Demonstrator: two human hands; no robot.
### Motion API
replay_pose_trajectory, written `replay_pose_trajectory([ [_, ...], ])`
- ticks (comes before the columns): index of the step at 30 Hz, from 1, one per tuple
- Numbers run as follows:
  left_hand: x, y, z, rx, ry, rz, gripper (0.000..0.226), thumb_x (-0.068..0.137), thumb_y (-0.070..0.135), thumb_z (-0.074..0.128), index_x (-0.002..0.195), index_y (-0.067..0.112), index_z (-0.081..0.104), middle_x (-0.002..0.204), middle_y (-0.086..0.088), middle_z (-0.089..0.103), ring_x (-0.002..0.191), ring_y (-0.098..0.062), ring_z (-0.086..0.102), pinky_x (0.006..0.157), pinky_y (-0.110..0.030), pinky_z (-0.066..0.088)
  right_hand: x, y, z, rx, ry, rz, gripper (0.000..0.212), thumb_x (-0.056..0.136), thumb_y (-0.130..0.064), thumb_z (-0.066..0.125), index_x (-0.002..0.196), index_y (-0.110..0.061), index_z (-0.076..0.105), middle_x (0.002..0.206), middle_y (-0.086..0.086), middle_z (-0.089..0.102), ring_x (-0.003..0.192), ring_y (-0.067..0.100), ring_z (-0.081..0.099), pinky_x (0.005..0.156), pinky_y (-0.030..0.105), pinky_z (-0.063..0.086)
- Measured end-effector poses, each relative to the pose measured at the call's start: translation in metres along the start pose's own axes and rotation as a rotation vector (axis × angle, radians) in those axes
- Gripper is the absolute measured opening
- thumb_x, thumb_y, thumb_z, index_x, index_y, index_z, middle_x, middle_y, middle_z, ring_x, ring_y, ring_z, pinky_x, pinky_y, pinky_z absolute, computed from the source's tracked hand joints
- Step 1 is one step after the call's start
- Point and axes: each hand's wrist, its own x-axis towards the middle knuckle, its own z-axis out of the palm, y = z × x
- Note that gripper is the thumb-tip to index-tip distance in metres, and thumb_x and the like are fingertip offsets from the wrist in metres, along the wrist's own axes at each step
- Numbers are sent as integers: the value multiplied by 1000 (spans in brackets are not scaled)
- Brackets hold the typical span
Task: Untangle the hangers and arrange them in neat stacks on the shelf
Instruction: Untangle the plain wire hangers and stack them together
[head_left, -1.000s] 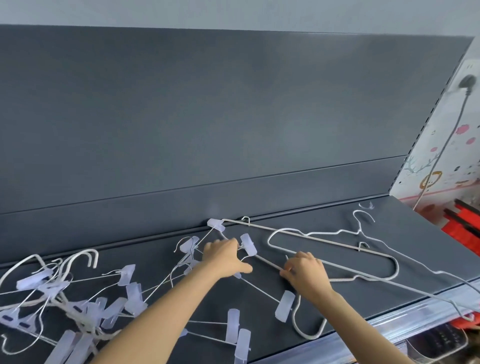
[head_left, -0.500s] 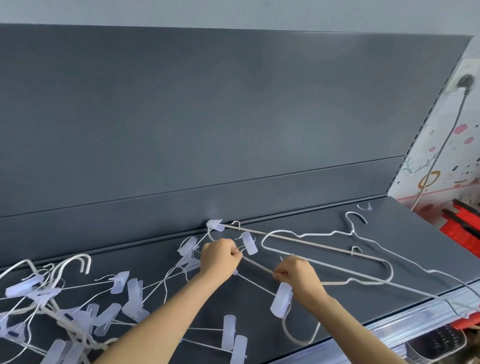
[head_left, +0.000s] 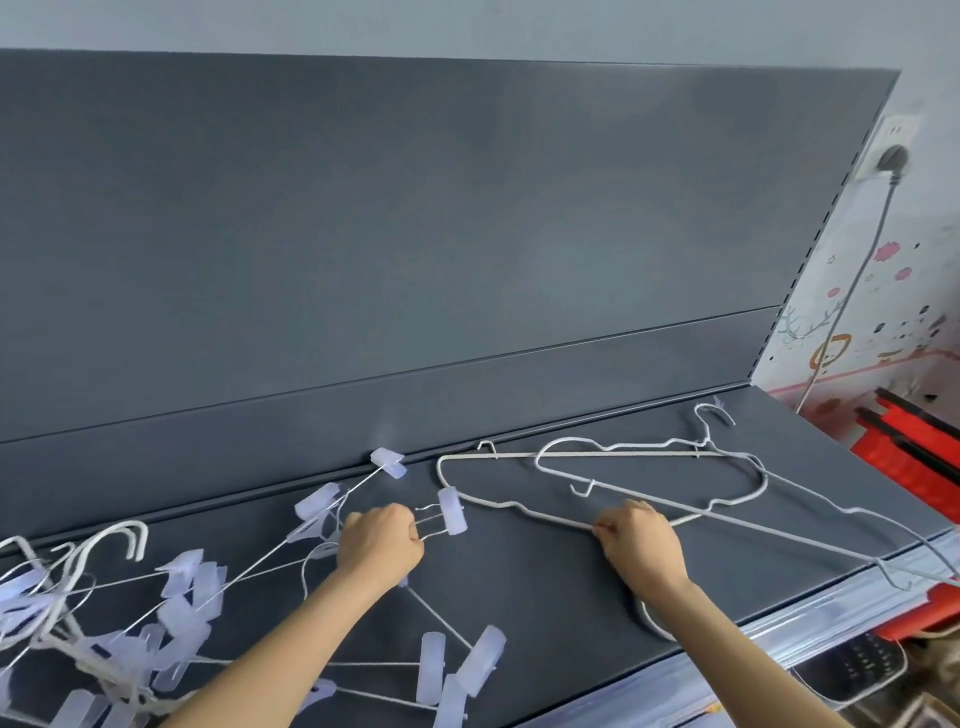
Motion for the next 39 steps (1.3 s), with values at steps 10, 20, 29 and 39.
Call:
replay_pose_trajectory([
  [10, 7, 64, -14, -194, 184, 321, 19, 88, 22, 49, 98, 17, 65, 103, 1, 63, 103, -20, 54, 85, -30, 41, 2, 95, -53, 84, 235, 359, 29, 85, -11, 55, 112, -5, 63, 112, 20, 61, 109, 39, 50, 88, 43, 42],
  [20, 17, 145, 45, -24, -29, 549, 30, 93, 20, 46, 122, 21, 54, 126, 1, 53, 119, -19, 44, 97, -30, 36, 1, 142, -68, 86, 202, 436, 19, 88, -19, 49, 85, -6, 63, 95, 18, 63, 93, 35, 57, 79, 39, 48],
  [29, 28, 155, 51, -70, 70, 551, 20, 93, 16, 43, 102, 15, 61, 108, 1, 57, 103, -22, 52, 85, -28, 37, 19, 177, -67, -41, 48, 541, 21, 88, -24, 48, 93, -11, 65, 108, 14, 63, 101, 33, 57, 81, 34, 43],
  [39, 26, 187, 11, -523, 190, 570, 14, 89, 6, 50, 91, 7, 64, 78, 7, 50, 78, -19, 54, 71, -27, 39, -14, 145, -185, 283, 522, 383, 13, 84, -17, 62, 87, -11, 73, 78, 10, 70, 73, 28, 61, 65, 35, 48],
])
